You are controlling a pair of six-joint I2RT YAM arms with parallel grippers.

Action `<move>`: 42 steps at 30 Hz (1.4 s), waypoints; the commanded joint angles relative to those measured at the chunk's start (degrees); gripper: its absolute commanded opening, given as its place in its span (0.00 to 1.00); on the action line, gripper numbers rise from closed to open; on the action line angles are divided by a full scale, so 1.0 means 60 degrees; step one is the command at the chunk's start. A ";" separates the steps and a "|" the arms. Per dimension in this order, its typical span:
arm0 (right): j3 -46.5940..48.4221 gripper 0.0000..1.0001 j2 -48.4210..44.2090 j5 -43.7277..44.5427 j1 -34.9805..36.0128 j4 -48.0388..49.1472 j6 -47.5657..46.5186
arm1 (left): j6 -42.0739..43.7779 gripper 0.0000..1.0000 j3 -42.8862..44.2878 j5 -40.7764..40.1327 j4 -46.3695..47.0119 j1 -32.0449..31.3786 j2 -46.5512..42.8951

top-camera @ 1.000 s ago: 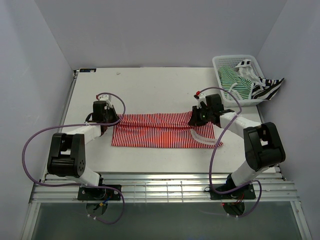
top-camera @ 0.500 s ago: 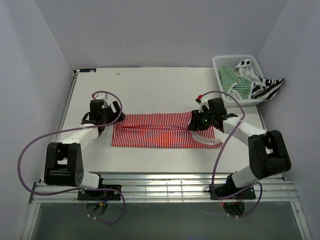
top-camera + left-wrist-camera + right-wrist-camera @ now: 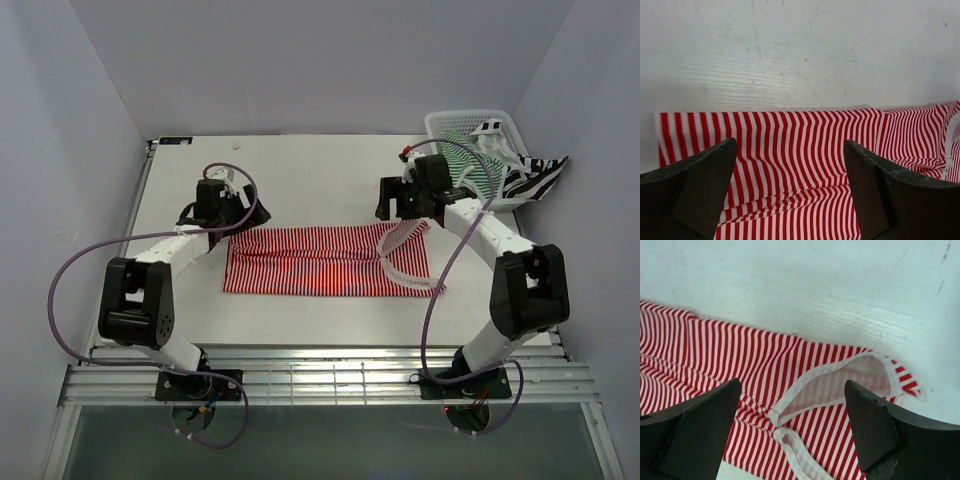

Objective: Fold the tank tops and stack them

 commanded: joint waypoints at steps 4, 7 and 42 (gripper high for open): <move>0.2226 0.90 0.2092 0.1033 -0.0060 -0.1384 -0.0305 | -0.0372 0.98 0.0564 0.0299 -0.0276 -0.0448 0.1261; 0.3032 0.90 0.2869 0.1254 -0.0060 -0.1954 -0.0422 | -0.0417 0.98 0.0608 -0.0009 -0.0422 -0.0448 0.1497; -0.1199 0.90 -0.0657 0.0817 -0.1260 -0.1167 0.1012 | -0.0432 0.98 0.0227 -0.1446 -0.1082 -0.0375 0.2025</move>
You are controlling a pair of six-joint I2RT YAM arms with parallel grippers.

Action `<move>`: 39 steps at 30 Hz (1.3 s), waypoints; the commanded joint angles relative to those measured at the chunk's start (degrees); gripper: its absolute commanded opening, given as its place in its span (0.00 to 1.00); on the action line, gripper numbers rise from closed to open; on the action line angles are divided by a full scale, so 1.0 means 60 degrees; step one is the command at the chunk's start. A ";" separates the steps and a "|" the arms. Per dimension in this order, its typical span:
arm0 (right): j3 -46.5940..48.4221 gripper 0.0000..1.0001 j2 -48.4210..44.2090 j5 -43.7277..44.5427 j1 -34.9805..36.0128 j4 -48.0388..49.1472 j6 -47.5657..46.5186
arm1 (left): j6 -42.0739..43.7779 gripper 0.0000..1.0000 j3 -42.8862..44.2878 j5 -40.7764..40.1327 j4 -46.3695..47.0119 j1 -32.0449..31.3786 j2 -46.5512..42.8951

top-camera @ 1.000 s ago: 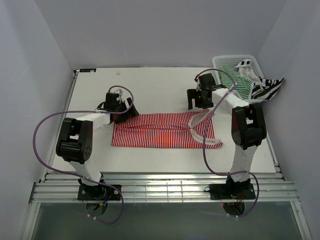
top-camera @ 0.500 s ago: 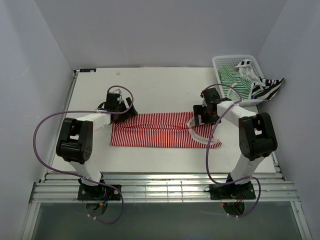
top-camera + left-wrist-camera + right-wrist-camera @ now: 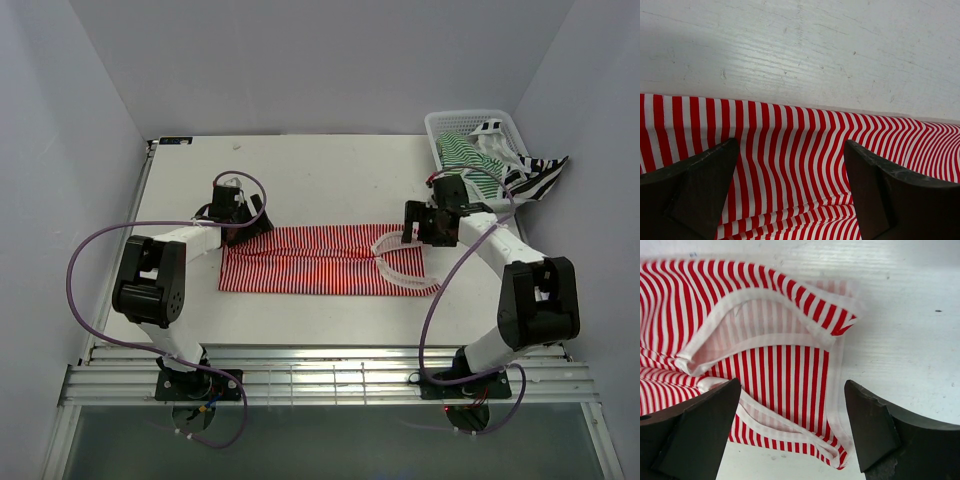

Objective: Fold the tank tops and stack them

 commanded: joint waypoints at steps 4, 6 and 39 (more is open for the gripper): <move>-0.0100 0.90 -0.0202 -0.1521 -0.1117 0.0970 0.1313 | 0.0159 0.98 -0.0199 -0.0185 -0.0600 0.0098 0.0258; -0.0130 0.90 -0.0056 -0.1859 -0.1191 0.1350 0.1549 | 0.0159 0.98 -0.0228 -0.0141 -0.0571 0.0098 0.0258; -0.0027 0.32 0.1264 -0.1657 -0.1646 0.2041 0.2268 | 0.0085 0.98 -0.0214 -0.0156 -0.0542 0.0098 0.0433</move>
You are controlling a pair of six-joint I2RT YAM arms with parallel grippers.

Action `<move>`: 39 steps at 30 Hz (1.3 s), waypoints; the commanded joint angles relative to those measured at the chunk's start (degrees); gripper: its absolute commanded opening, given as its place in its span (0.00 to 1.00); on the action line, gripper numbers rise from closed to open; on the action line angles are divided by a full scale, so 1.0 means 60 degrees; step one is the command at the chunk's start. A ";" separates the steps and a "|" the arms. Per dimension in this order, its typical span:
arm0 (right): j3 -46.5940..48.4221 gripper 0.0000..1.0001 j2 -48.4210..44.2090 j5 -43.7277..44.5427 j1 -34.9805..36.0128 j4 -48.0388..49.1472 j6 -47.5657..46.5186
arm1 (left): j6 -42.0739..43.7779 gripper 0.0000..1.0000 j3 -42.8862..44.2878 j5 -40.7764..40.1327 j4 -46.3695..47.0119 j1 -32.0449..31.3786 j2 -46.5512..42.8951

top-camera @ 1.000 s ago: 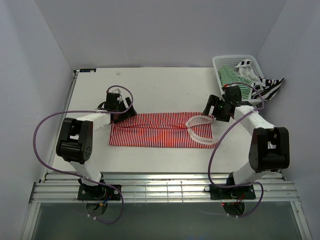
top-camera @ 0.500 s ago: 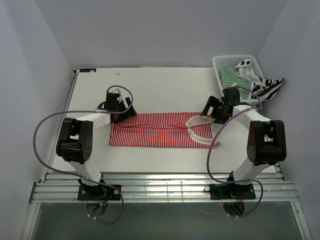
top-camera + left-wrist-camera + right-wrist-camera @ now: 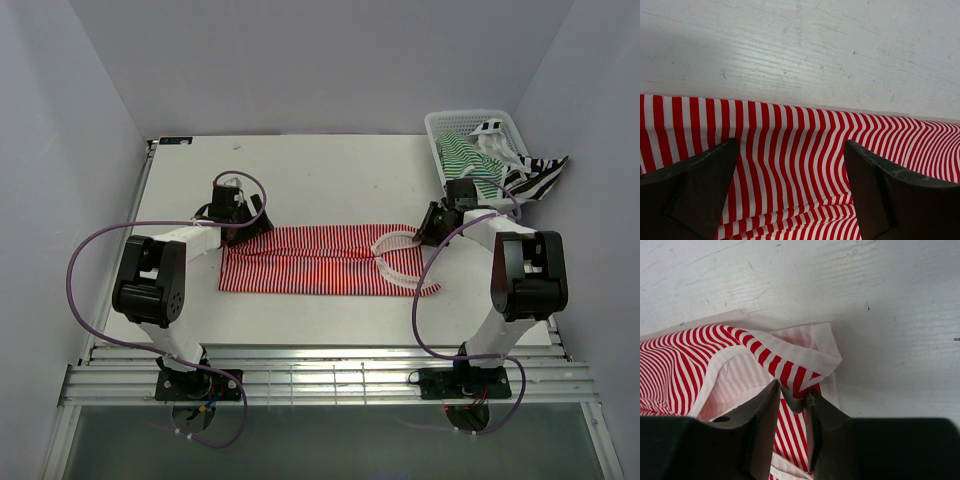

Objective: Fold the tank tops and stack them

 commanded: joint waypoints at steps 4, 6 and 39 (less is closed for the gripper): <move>0.0075 0.08 -0.0588 0.0085 -0.0152 0.0088 -0.0119 | 0.0056 0.98 -0.0210 -0.0331 -0.0625 0.0080 0.0448; 0.0075 0.08 -0.0719 0.0070 -0.0167 0.0015 -0.0192 | 0.0042 0.98 -0.0167 -0.0404 -0.0669 0.0080 0.0463; -0.0571 0.81 -0.2185 -0.1495 -0.0681 -0.0073 -0.1788 | 0.0393 0.98 0.0156 -0.0126 -0.1139 0.0124 0.0434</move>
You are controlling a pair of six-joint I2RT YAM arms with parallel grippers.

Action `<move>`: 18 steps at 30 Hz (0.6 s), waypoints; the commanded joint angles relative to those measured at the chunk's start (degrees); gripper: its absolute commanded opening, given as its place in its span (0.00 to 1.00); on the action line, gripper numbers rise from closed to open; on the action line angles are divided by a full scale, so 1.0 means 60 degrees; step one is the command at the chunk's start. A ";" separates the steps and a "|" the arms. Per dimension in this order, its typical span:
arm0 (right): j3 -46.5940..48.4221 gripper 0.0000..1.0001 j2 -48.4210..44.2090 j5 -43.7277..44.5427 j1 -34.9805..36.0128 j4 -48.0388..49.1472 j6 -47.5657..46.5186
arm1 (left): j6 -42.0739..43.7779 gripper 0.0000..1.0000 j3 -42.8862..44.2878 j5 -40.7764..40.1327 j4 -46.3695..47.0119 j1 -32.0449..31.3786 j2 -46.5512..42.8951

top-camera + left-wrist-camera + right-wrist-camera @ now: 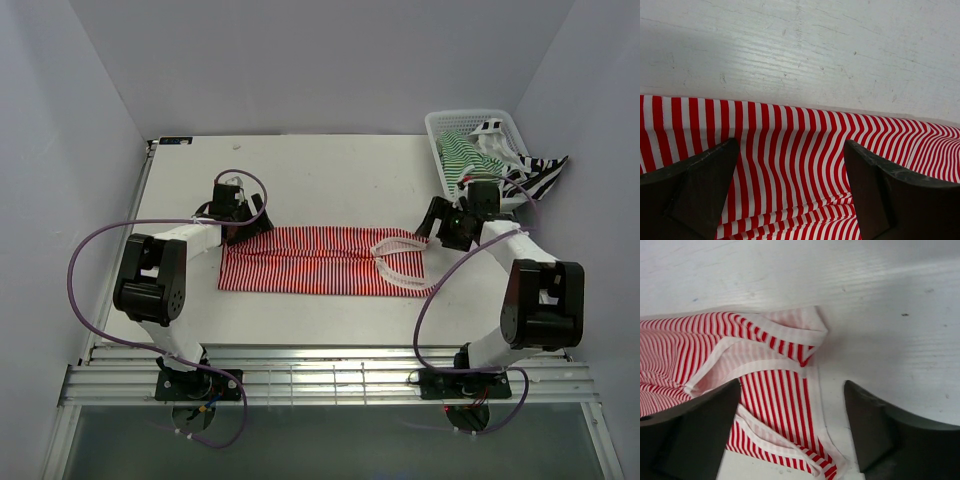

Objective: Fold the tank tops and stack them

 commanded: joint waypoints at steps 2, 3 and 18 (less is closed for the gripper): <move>0.0341 0.90 -0.0415 -0.1349 0.0590 0.0218 -0.0605 | 0.0171 0.98 -0.0066 -0.0112 -0.0898 0.0124 0.0284; 0.0501 0.90 -0.0342 -0.1364 0.0869 0.0233 -0.0693 | 0.0171 0.98 -0.0052 -0.0083 -0.0913 0.0124 0.0284; 0.1644 0.90 0.2543 -0.0368 0.1370 0.0233 -0.0576 | -0.0487 0.98 -0.0066 -0.0566 -0.1424 0.0124 0.0226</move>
